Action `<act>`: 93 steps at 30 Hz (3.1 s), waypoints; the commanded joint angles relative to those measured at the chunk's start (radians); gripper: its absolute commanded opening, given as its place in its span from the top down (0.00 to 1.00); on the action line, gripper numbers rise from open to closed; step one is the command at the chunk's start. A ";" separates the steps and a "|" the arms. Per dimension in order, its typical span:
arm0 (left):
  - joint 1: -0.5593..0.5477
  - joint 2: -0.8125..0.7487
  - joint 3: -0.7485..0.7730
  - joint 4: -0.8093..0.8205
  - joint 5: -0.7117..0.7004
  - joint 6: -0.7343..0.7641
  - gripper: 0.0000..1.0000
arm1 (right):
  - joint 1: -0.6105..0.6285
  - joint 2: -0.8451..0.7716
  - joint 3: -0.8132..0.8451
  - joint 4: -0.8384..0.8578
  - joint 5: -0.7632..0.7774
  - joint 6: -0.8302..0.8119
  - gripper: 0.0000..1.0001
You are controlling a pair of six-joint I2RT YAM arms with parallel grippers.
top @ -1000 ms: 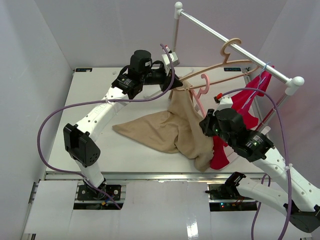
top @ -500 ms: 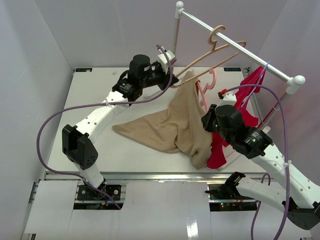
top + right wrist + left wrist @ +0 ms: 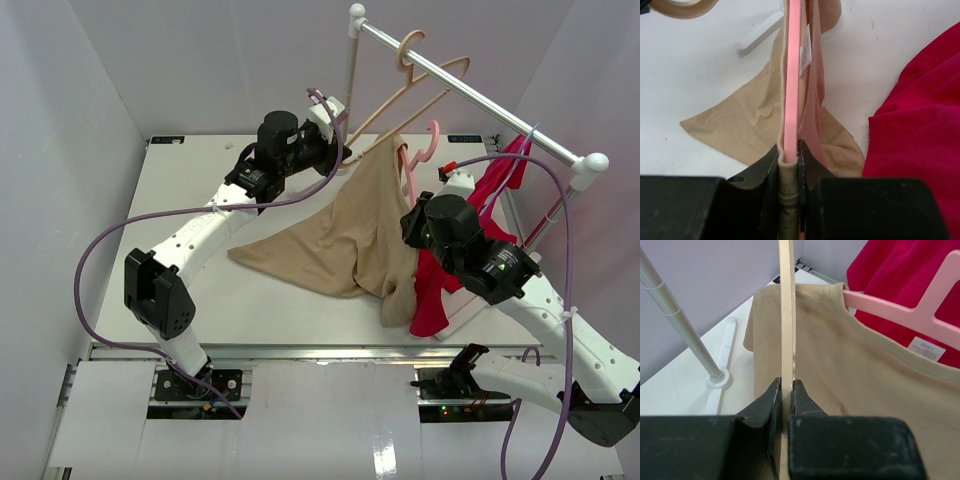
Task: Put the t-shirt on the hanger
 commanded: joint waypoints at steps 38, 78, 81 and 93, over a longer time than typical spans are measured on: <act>0.001 -0.017 -0.001 -0.053 0.101 0.052 0.89 | 0.033 0.084 0.061 0.378 0.633 -0.082 0.92; 0.003 -0.163 -0.042 -0.078 -0.043 0.008 0.02 | -0.047 0.039 0.307 -0.010 0.310 -0.228 0.10; 0.005 -0.217 -0.073 -0.084 -0.051 -0.017 0.02 | -0.047 0.055 0.371 -0.068 0.227 -0.263 0.10; 0.007 -0.635 -0.462 -0.001 -0.216 -0.274 0.02 | -0.046 0.081 0.357 0.041 -0.209 -0.479 0.10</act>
